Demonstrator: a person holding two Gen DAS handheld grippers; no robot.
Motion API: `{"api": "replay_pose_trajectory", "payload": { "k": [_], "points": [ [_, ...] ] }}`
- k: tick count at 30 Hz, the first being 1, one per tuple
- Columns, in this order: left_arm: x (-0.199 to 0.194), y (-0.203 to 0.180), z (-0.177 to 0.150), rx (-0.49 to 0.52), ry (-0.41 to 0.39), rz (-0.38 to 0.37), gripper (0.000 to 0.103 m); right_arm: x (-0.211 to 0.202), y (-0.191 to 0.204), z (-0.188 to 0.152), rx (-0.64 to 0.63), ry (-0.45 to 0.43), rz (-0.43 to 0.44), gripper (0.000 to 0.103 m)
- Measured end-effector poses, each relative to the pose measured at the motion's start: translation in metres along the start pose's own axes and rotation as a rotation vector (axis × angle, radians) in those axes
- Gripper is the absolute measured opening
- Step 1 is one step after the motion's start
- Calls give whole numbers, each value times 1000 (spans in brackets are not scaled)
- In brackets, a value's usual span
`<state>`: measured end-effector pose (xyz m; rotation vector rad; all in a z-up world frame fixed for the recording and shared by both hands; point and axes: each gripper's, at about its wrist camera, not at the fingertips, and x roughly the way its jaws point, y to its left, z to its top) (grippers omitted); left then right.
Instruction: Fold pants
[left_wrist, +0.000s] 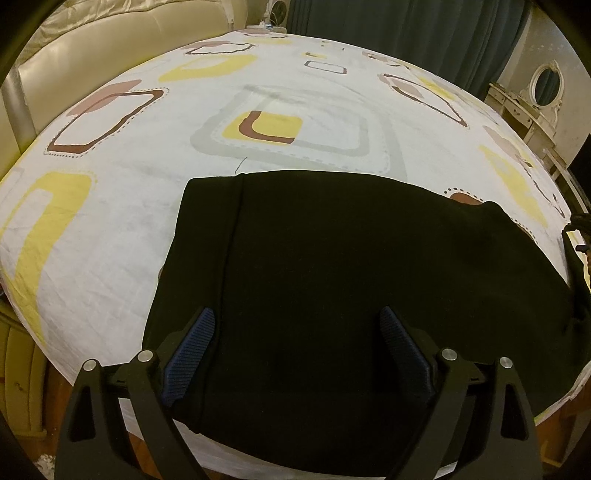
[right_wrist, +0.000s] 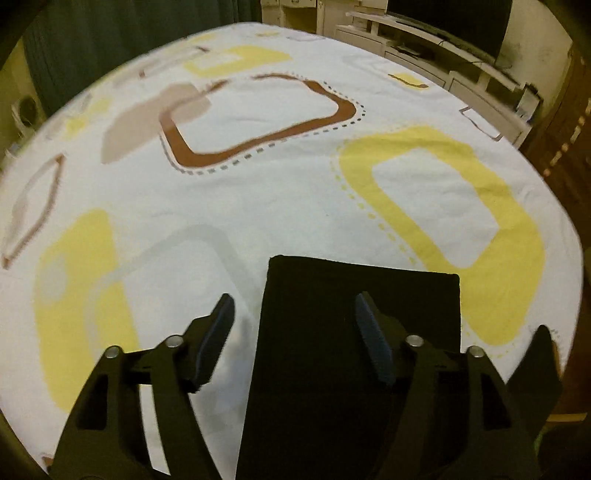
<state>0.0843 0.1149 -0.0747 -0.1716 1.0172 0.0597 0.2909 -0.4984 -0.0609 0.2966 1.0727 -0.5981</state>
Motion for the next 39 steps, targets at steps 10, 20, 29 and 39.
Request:
{"api": "replay_pose_trajectory", "payload": {
  "k": [10,20,29,39],
  "points": [
    [1,0,0,5,-1,1,92,18,-3,-5,-31,52,-36,56],
    [1,0,0,6,-2,1,92,-11,-38,2,48,22,121,7],
    [3,0,-1,6,-2,7,92,-71,-131,-7,205,-97,351,6],
    [2,0,-1,6,-2,10,92,-93,-278,-82,441,-145,476,6]
  ]
}}
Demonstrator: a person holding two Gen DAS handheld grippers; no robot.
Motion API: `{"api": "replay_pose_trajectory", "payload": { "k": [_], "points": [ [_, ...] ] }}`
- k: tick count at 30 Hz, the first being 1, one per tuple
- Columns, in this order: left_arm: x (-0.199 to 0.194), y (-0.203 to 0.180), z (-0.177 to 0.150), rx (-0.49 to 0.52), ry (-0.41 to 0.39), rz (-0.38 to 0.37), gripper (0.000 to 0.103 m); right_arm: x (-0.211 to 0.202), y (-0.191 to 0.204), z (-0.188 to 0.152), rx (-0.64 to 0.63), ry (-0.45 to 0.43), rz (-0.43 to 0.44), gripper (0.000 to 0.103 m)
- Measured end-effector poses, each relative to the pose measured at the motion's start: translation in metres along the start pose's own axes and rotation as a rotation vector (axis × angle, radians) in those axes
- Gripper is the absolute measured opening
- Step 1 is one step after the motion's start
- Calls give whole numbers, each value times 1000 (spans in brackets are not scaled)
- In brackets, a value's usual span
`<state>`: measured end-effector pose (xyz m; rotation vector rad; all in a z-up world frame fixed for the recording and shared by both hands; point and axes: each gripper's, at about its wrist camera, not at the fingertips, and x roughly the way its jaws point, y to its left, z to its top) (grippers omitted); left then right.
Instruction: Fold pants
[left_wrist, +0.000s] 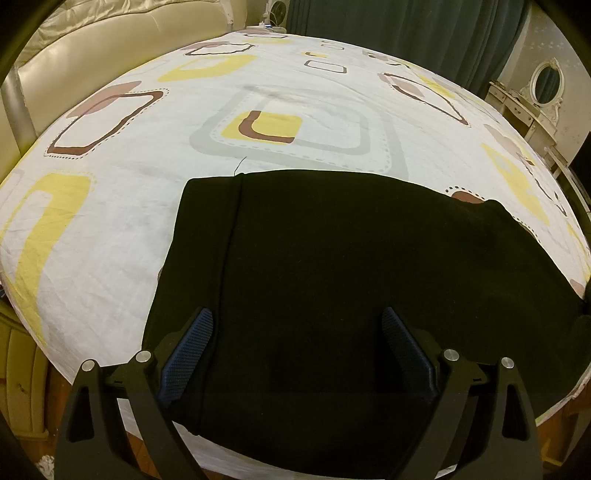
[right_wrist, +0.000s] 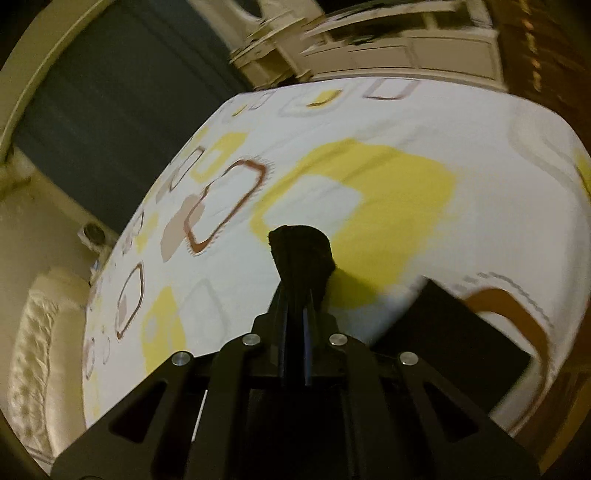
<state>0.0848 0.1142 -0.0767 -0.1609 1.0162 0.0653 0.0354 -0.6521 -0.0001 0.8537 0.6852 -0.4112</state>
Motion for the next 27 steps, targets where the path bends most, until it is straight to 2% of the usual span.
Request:
{"api": "replay_pose_trajectory", "payload": {
  "k": [6,10,13,14,16,17,18,22,23,24,25,26,27],
  "points": [
    [0,0,-1,6,-4,3,92,7,-79,-27,171,58,-9,6],
    [-1,0,-1,7,-4,3,92,20,-101,-42,245,70,30,6],
    [0,0,-1,7,-5,3,92,21,-103,-42,272,72,70,7],
    [0,0,-1,6,-6,3,92,20,-103,-42,279,70,80,10],
    [-1,0,-2,8,-8,4,92,19,-103,-40,293,74,117,20],
    [-1,0,-2,9,-9,5,92,17,-105,-40,305,73,136,32],
    [-1,-1,-2,9,-10,5,92,17,-105,-40,313,70,146,37],
    [-1,-1,-2,9,-10,6,92,20,-99,-39,299,89,166,41],
    [-1,-1,-2,8,-9,6,92,21,-97,-38,287,95,166,41],
    [-1,-1,-2,8,-10,7,92,22,-94,-38,267,99,148,35],
    [-1,-1,-2,9,-11,7,92,23,-90,-37,231,102,116,23],
    [-1,-1,-2,8,-11,6,92,24,-85,-34,198,109,94,6],
    [-1,-1,-2,9,-12,7,92,23,-79,-32,167,103,76,6]
  ]
}}
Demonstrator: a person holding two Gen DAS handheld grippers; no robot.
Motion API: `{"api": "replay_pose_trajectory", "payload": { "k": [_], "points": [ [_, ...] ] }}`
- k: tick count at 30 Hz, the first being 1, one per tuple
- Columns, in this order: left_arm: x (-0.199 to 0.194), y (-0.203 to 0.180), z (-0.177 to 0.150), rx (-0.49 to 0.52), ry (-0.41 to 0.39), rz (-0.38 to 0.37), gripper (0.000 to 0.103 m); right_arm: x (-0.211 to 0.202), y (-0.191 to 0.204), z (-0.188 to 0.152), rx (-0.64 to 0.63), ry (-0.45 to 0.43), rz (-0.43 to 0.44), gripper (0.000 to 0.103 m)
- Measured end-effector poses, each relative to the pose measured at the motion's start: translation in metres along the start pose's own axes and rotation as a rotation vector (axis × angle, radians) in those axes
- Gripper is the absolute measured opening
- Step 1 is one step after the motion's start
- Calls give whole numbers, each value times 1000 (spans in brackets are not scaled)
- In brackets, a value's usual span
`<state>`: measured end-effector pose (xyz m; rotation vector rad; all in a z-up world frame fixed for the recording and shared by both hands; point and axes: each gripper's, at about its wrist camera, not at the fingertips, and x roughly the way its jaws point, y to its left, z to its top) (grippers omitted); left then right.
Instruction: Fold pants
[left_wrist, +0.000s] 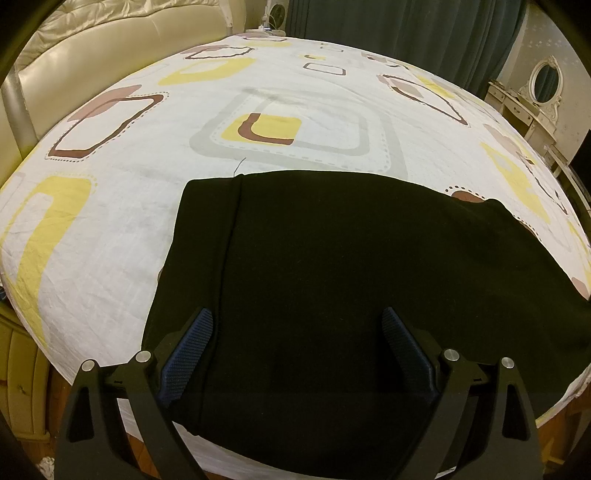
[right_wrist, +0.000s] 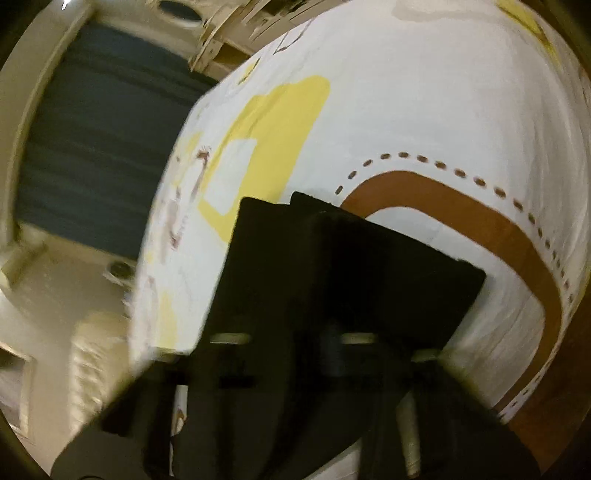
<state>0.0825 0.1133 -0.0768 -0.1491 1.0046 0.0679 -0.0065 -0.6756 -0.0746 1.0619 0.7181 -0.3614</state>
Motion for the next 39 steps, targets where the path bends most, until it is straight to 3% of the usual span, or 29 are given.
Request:
{"api": "replay_pose_trajectory", "payload": {
  "k": [4,7,12,16,19,22,23,25,27,29,30,33,35,36,37,39],
  "points": [
    [-1,0,0,-2,0,1,92,-33,25,2,-91,-88,50,5],
    [-1,0,1,-2,0,-1,92,-56,16,-4,-115,-142,70,5],
    [-2,-1,0,4,-4,0,92,-36,-38,-15,-48,-94,-10,5],
    [-1,-1,0,2,-4,0,92,-28,-60,-19,27,-90,57,5],
    [-1,-1,0,2,-5,0,92,-42,-64,-13,52,-106,39,6],
    [-2,-1,0,2,-6,0,92,-67,-53,0,4,-179,-46,21],
    [-2,-1,0,2,-6,1,92,-69,-49,5,-18,-187,-54,28],
    [-2,-1,0,2,-8,4,92,-68,-32,21,-72,-187,-45,32],
    [-2,-1,0,2,-8,4,92,-55,-14,35,-131,-152,-11,45],
    [-2,-2,0,2,-8,4,92,-33,7,45,-210,-105,-21,48],
    [-2,-2,0,1,-9,5,92,-22,13,49,-239,-70,-23,55],
    [-3,-2,-1,0,-13,10,93,13,32,57,-331,-25,-110,58],
    [-3,-3,-2,-2,-19,13,93,34,39,58,-374,12,-152,57],
    [-3,-3,-2,-3,-22,14,93,45,41,56,-396,54,-153,33],
    [-3,-3,-2,-3,-24,16,93,49,42,50,-420,66,-177,23],
    [-2,-3,-3,-4,-29,17,93,51,50,46,-476,56,-199,15]
  ]
}}
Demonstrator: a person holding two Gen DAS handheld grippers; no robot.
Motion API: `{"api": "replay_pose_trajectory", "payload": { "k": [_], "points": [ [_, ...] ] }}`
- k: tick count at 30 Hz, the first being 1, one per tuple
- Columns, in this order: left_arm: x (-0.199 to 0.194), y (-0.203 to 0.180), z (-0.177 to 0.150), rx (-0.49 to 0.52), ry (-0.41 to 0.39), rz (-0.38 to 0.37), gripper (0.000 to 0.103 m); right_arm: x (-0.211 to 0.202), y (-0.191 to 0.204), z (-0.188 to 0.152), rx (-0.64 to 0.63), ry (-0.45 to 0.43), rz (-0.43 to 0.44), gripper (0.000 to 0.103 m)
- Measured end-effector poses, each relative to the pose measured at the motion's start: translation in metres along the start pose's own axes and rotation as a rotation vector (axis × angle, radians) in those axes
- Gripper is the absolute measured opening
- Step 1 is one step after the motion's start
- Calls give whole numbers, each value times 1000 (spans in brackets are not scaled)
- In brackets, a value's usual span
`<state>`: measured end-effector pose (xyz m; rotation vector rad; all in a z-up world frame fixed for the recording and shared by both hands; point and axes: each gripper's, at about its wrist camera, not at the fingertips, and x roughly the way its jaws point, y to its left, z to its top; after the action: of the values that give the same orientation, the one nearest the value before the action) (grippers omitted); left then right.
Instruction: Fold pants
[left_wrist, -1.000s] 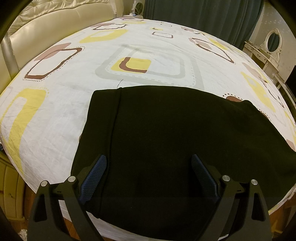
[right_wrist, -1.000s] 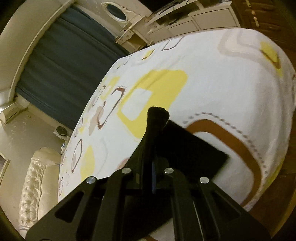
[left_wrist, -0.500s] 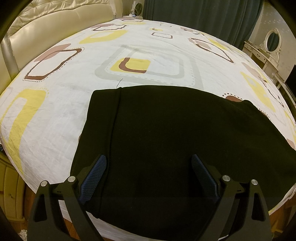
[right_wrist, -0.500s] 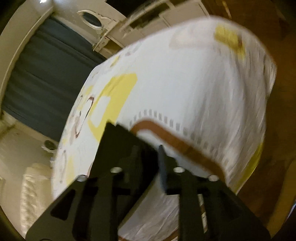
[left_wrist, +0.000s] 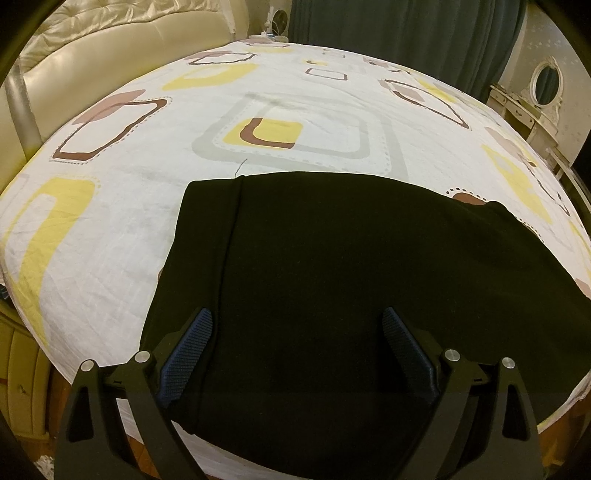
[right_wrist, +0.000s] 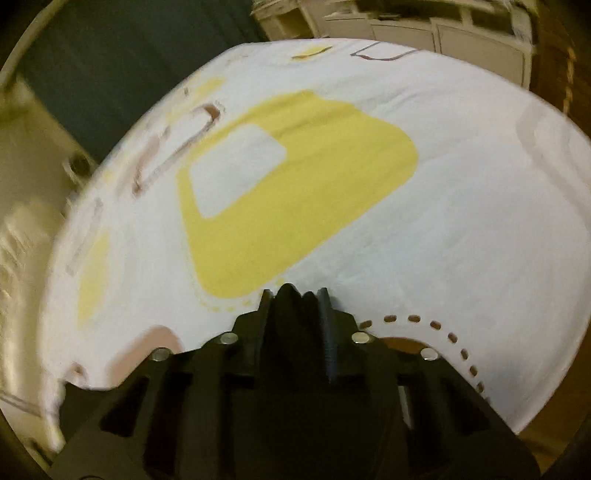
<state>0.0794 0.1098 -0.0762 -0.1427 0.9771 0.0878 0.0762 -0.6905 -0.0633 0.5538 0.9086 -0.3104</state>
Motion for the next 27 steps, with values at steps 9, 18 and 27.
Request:
{"api": "replay_pose_trajectory", "payload": {
  "k": [9,18,27],
  "points": [
    [1,0,-1,1,-15,-3,94,2,-26,-5,113,-92,17,15],
    [2,1,0,1,-9,-11,94,-36,-102,-14,351,-63,258,53],
    [2,1,1,0,-5,-15,94,-22,-83,-39,178,165,405,55]
  ]
}}
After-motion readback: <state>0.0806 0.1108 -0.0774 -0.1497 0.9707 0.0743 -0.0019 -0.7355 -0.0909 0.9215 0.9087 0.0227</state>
